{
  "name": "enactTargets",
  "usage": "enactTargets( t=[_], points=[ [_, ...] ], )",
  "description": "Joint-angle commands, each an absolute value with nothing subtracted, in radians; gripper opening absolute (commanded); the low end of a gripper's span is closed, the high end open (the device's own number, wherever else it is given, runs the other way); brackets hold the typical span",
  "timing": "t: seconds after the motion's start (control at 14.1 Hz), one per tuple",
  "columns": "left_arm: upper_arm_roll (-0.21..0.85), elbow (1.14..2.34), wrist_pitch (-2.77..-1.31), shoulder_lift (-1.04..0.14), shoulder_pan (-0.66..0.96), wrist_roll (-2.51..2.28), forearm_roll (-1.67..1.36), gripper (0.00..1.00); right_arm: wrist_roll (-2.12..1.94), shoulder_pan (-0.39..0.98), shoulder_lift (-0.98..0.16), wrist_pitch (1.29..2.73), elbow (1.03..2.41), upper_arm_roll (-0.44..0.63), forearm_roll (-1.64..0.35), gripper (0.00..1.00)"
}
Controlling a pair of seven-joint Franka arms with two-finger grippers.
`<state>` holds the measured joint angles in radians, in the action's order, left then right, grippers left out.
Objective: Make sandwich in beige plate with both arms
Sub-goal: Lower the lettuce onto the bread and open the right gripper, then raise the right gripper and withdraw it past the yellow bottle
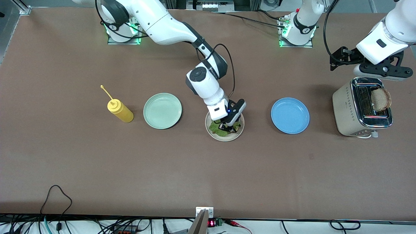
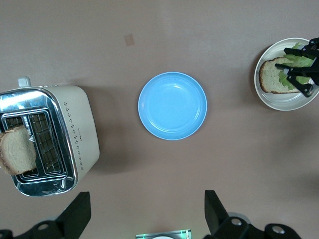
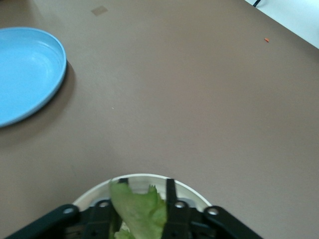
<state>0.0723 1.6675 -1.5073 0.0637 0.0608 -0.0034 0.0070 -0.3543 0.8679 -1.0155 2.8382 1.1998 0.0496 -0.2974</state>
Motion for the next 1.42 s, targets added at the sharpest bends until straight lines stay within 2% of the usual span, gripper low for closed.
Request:
enactTargets(
  t=[0.0,0.21,0.5,1.0,1.21,1.35],
  points=[
    [0.067,1.655,-1.489,0.067,0.060,0.002,-0.008,1.00,-0.318,0.871,-1.019,2.842,1.172,0.037,-0.311,1.00],
    [0.067,1.655,-1.489,0.067,0.061,0.002,-0.008,1.00,-0.258,0.874,-1.011,2.835,1.172,0.035,-0.311,1.00],
    [0.066,1.655,-1.489,0.063,0.061,-0.014,-0.009,1.00,-0.222,0.810,-0.931,2.771,1.199,-0.005,-0.337,1.00],
    [0.064,1.660,-1.482,0.016,-0.012,-0.017,0.003,1.00,-0.235,0.599,-0.675,2.295,1.250,-0.005,-0.325,1.00],
    [0.066,1.657,-1.379,-0.041,-0.090,-0.015,0.006,1.00,-0.244,0.496,-0.585,2.156,1.307,-0.005,-0.319,1.00],
    [0.066,1.652,-1.371,-0.086,-0.136,-0.005,0.009,1.00,-0.250,0.422,-0.540,2.062,1.327,-0.005,-0.299,1.00]
  ],
)
